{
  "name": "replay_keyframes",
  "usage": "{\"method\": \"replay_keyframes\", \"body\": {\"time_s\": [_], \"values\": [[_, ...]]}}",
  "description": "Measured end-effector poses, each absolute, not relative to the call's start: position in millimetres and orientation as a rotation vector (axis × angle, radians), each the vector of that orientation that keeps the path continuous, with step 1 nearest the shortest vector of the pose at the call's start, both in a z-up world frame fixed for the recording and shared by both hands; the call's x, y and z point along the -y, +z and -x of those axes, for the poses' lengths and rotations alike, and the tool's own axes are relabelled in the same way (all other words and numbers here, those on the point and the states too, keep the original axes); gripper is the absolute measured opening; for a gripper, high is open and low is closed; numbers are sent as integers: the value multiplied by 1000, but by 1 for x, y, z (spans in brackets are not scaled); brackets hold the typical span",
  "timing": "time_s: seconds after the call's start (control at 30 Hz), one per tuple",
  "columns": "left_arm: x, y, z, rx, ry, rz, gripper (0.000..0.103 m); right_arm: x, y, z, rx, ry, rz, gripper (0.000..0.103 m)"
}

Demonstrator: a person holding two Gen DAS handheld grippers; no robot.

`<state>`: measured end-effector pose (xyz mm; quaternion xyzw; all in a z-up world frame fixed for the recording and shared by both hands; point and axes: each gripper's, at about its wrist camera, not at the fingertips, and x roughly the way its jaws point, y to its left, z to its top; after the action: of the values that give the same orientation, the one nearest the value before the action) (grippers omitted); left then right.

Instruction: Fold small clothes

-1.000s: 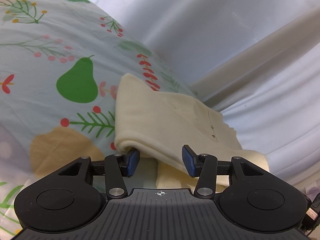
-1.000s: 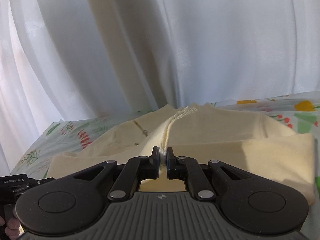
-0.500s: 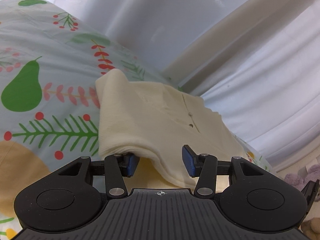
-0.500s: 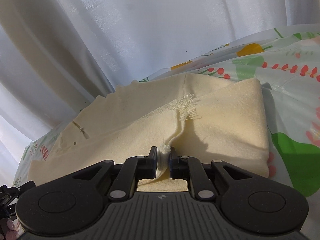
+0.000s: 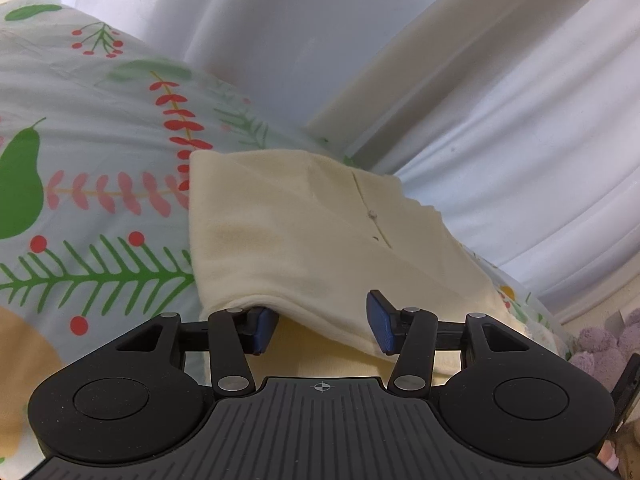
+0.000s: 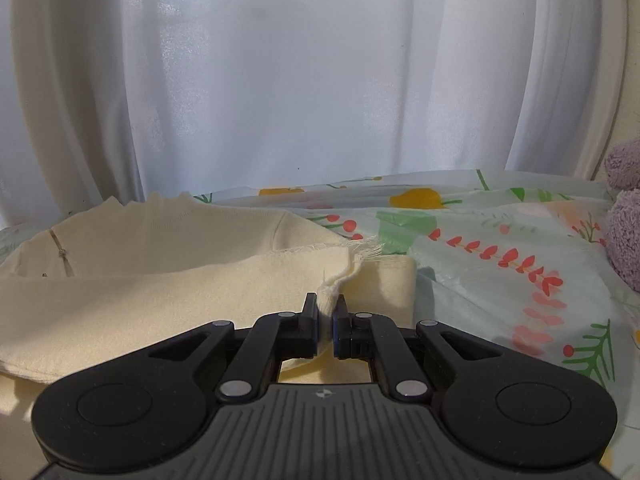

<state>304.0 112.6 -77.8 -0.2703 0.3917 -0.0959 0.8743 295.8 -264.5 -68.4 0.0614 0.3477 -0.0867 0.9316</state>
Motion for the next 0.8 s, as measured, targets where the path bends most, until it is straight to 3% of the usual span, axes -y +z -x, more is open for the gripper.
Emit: {"method": "replay_keyframes", "body": {"time_s": [0.13,0.23,0.3,0.4,0.57,0.63,0.67,0.7,0.8], "values": [[-113,-79,-304,-846,-184,567,53,273,-75,-298,-744,-206,-174,8],[-114,-74,-292,-848,-202,554,54,285,-62,-284,-749,-240,-311,25],[-112,-73,-283,-853,-234,564,54,296,-53,-264,-733,-169,-500,44],[-101,-76,-277,-866,-296,577,56,300,-61,-245,-782,-34,-711,53],[-82,-85,-287,-896,-314,569,56,305,-89,-252,-812,-54,-887,47],[-80,-86,-289,-883,-304,566,56,308,-92,-257,-795,-73,-936,34],[-80,-86,-290,-877,-301,563,55,310,-94,-261,-799,-79,-942,14],[-81,-86,-292,-875,-295,565,55,310,-95,-263,-804,-85,-933,7],[-85,-88,-297,-875,-296,561,52,311,-95,-271,-781,-90,-872,7]]}}
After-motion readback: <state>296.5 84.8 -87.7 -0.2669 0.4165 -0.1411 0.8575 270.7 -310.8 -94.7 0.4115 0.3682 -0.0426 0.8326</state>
